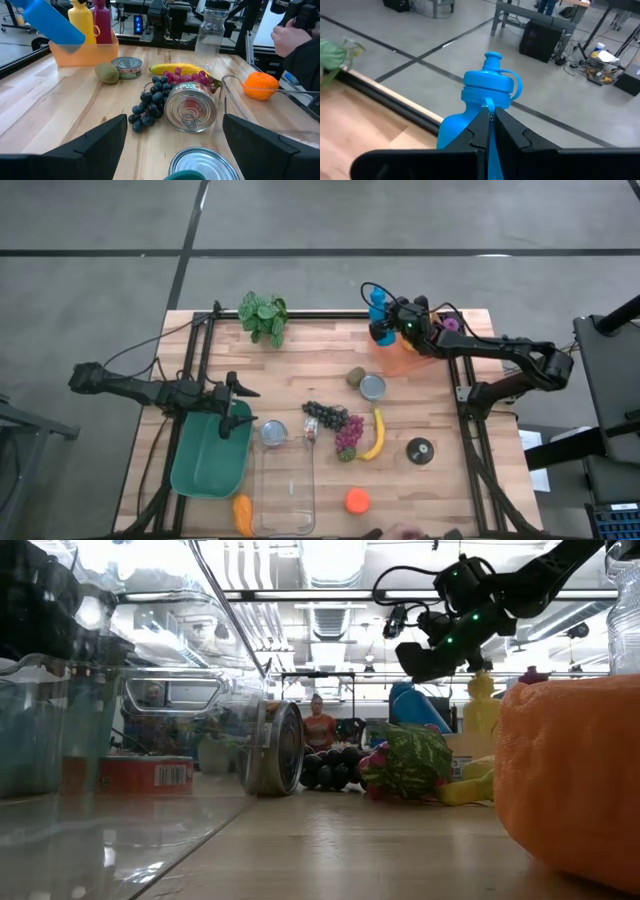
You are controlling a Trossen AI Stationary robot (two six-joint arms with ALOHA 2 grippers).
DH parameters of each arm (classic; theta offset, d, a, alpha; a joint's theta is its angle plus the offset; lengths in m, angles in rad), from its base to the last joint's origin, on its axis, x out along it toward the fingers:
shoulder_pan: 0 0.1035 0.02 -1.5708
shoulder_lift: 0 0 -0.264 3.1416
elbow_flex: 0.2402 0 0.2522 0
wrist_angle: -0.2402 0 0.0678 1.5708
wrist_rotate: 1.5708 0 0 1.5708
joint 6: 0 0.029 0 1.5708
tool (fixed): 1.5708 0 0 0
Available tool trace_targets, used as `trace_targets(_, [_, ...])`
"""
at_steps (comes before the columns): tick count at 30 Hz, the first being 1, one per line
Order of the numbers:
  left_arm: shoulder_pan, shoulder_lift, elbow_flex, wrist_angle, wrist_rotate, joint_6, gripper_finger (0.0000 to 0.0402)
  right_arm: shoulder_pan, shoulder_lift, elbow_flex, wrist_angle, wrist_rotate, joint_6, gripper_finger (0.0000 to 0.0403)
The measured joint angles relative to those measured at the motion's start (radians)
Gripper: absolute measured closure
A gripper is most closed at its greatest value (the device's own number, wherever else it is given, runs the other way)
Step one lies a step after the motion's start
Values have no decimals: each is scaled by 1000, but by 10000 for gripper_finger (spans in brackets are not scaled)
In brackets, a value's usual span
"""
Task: Pick & Place Food Item
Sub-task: Put the blue tumbler into the orange bin
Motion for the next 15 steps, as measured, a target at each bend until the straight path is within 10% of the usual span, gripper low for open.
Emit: trace_targets(15, [0, 0, 0, 0, 0, 0, 66, 69, -30, 4, -108, 5, 62, 388])
